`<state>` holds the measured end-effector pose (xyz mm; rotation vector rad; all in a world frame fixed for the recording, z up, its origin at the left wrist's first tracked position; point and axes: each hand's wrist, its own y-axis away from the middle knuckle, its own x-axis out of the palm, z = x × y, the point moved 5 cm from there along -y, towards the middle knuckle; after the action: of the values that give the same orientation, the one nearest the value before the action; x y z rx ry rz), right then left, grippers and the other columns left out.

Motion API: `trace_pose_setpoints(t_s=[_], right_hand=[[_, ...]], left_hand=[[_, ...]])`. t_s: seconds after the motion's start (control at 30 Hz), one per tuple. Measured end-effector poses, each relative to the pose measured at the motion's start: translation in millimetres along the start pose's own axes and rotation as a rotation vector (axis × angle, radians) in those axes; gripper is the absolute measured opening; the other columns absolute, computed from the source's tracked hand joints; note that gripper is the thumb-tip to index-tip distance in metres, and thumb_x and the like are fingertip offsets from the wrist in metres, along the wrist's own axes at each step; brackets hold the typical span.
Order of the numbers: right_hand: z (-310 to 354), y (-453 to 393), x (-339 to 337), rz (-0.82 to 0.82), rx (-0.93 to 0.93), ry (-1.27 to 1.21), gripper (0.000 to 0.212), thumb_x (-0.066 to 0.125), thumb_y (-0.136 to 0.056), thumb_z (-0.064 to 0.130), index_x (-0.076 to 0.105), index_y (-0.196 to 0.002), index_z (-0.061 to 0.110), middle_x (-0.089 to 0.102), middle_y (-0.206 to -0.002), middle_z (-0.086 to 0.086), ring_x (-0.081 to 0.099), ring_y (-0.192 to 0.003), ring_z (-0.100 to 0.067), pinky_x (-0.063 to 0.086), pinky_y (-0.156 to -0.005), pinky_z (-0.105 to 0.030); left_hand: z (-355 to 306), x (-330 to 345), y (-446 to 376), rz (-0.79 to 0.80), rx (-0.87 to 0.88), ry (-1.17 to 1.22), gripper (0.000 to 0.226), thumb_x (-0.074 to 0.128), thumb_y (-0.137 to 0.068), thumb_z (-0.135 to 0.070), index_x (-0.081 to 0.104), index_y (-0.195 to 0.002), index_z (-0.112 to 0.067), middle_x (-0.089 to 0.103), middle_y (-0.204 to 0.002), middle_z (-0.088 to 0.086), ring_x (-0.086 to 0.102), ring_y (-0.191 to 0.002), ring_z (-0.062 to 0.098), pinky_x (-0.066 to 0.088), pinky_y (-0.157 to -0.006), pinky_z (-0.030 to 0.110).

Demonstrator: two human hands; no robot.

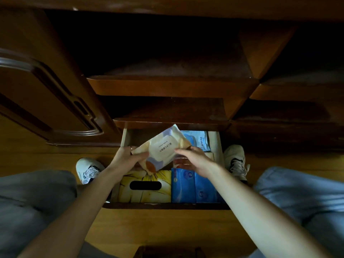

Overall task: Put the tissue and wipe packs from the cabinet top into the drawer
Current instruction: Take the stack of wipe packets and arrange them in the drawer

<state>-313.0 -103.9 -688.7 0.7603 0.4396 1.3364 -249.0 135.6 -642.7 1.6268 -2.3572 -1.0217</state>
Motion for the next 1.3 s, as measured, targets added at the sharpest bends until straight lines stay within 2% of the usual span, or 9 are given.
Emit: trace_pose_setpoints(t_s=[0.13, 0.27, 0.5, 0.63, 0.8, 0.93, 1.1, 1.2, 1.3], right_hand=[[-4.6, -1.5, -12.2, -0.059, 0.008, 0.080, 0.066, 0.086, -0.077, 0.044, 0.055, -0.132, 0.024, 0.066, -0.122, -0.006, 0.066, -0.110, -0.028, 0.062, -0.084, -0.041], [-13.9, -1.1, -17.6, 0.114, 0.032, 0.200, 0.044, 0.084, -0.082, 0.034, 0.068, -0.121, 0.022, 0.076, -0.115, -0.001, 0.072, -0.106, -0.020, 0.061, -0.080, -0.030], [-15.9, -32.4, -67.2, -0.413, 0.050, -0.003, 0.014, 0.073, -0.095, 0.025, 0.065, -0.104, 0.017, 0.072, -0.091, -0.006, 0.066, -0.066, -0.012, 0.050, -0.049, -0.022], [-2.3, -61.4, -85.8, -0.520, 0.022, 0.116, 0.036, 0.074, -0.094, 0.028, 0.062, -0.123, 0.010, 0.072, -0.097, -0.009, 0.059, -0.051, -0.008, 0.040, -0.037, -0.018], [4.8, -100.4, -84.9, -0.673, -0.010, 0.298, 0.033, 0.070, -0.097, 0.021, 0.059, -0.123, 0.003, 0.074, -0.101, -0.020, 0.059, -0.047, -0.013, 0.036, -0.028, -0.016], [-4.2, -112.0, -89.5, -0.738, 0.015, 0.542, 0.066, 0.072, -0.096, 0.025, 0.036, -0.146, 0.002, 0.070, -0.118, -0.021, 0.072, -0.073, -0.026, 0.059, -0.050, -0.031], [-9.5, -111.0, -72.7, -0.823, -0.053, 1.011, 0.081, 0.081, -0.084, 0.033, 0.034, -0.147, 0.014, 0.052, -0.139, -0.018, 0.062, -0.103, -0.030, 0.048, -0.073, -0.035], [0.2, -118.9, -46.2, -0.663, -0.256, 1.388, 0.077, 0.079, -0.084, 0.036, 0.037, -0.147, 0.022, 0.043, -0.150, -0.014, 0.060, -0.115, -0.030, 0.051, -0.075, -0.036], [-7.2, -130.3, -26.2, -0.390, -0.265, 1.659, 0.067, 0.073, -0.087, 0.038, 0.043, -0.146, 0.030, 0.043, -0.148, -0.007, 0.045, -0.133, -0.032, 0.048, -0.095, -0.046]], left_hand=[[4.2, 0.4, 1.3, 0.161, -0.016, -0.155, 0.016, 0.077, -0.088, -0.024, 0.071, -0.100, -0.016, 0.076, -0.086, 0.002, 0.073, -0.073, 0.007, 0.055, -0.055, 0.017], [7.1, -7.7, -6.3, 0.005, -0.014, -0.048, 0.018, 0.081, -0.084, -0.027, 0.073, -0.099, -0.019, 0.078, -0.080, -0.003, 0.073, -0.069, 0.006, 0.052, -0.050, 0.014], [23.8, -19.4, -22.2, -0.207, -0.099, 0.176, 0.007, 0.064, -0.097, -0.022, 0.070, -0.095, -0.021, 0.078, -0.097, 0.008, 0.073, -0.071, 0.016, 0.061, -0.078, 0.040], [26.2, -15.4, -19.5, -0.195, 0.153, -0.533, 0.023, 0.062, -0.096, -0.031, 0.068, -0.118, -0.027, 0.072, -0.116, -0.002, 0.067, -0.100, 0.016, 0.057, -0.086, 0.039], [69.3, 13.3, -17.5, 0.059, 0.273, -1.129, 0.060, 0.052, -0.097, -0.048, 0.037, -0.153, -0.032, 0.025, -0.165, -0.002, 0.029, -0.148, 0.024, 0.027, -0.117, 0.045], [90.0, 17.7, -22.1, 0.109, 0.321, -1.341, 0.069, 0.046, -0.096, -0.052, 0.026, -0.158, -0.030, 0.019, -0.168, -0.001, 0.025, -0.151, 0.020, 0.009, -0.124, 0.042], [93.4, 21.5, -27.8, 0.141, 0.310, -1.429, 0.074, 0.046, -0.096, -0.053, 0.021, -0.160, -0.026, 0.027, -0.166, 0.002, 0.026, -0.151, 0.020, -0.002, -0.125, 0.045], [91.8, 23.4, -29.9, 0.140, 0.320, -1.403, 0.074, 0.050, -0.095, -0.052, 0.025, -0.159, -0.025, 0.032, -0.163, 0.002, 0.029, -0.150, 0.021, -0.003, -0.125, 0.045], [90.4, 24.1, -30.4, 0.157, 0.309, -1.394, 0.072, 0.051, -0.095, -0.051, 0.027, -0.158, -0.024, 0.036, -0.161, 0.002, 0.031, -0.149, 0.022, -0.002, -0.125, 0.047]])
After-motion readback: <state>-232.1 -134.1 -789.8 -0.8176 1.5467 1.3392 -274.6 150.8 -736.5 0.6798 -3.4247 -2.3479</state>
